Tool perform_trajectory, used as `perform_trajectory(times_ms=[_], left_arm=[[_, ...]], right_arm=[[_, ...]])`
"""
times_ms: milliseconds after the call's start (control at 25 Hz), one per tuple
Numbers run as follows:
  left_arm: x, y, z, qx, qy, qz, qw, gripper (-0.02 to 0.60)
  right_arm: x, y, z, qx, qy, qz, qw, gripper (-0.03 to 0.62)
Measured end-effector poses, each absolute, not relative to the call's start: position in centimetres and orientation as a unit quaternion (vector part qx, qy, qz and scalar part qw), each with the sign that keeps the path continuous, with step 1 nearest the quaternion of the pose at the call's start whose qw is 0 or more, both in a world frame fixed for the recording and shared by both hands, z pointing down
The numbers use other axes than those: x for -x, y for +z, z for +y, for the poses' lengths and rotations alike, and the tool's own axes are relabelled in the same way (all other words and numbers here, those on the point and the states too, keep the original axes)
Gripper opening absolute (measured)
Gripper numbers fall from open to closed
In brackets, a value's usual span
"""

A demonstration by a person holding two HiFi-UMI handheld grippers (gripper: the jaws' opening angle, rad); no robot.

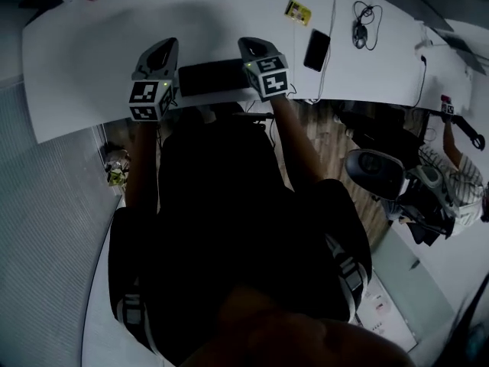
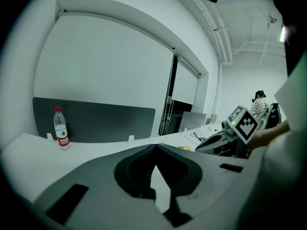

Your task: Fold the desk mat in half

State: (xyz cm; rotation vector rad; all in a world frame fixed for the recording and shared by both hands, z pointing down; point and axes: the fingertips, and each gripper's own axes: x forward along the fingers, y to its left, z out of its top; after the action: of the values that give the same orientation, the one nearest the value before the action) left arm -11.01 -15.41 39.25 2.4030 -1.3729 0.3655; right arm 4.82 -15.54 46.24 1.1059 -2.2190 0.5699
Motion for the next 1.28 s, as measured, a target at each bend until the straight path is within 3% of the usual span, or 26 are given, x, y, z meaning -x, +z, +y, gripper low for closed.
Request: perform_trajectory(times_ms=[320,640,880,1280], left_arm=[[10.8,34.4,-13.6,-0.829,0.075,-0.532,0.155,0.005],[10.8,31.0,-11.9,-0.822,0.031,-0.548,0.151,0.005],[10.6,28.9,-11.2,-0.821,0.021,-0.559,0.111,0.005],[9.3,28.8,-10.0,-0.819,0.017,-0.561,0.118,0.005]], right_arm=[[-5.5,40.4,-13.8,-0.456,0.217,-0.839,0.203,0.000],[-5.6,37.9,-12.4,-0.480,0.206,-0.836,0.168,0.000],[-6.3,36.2,-11.4,-0.490,0.198,-0.836,0.149,0.000],[-6.3,35.4,-9.7,-0.500,0.189,-0.835,0.127,0.001]])
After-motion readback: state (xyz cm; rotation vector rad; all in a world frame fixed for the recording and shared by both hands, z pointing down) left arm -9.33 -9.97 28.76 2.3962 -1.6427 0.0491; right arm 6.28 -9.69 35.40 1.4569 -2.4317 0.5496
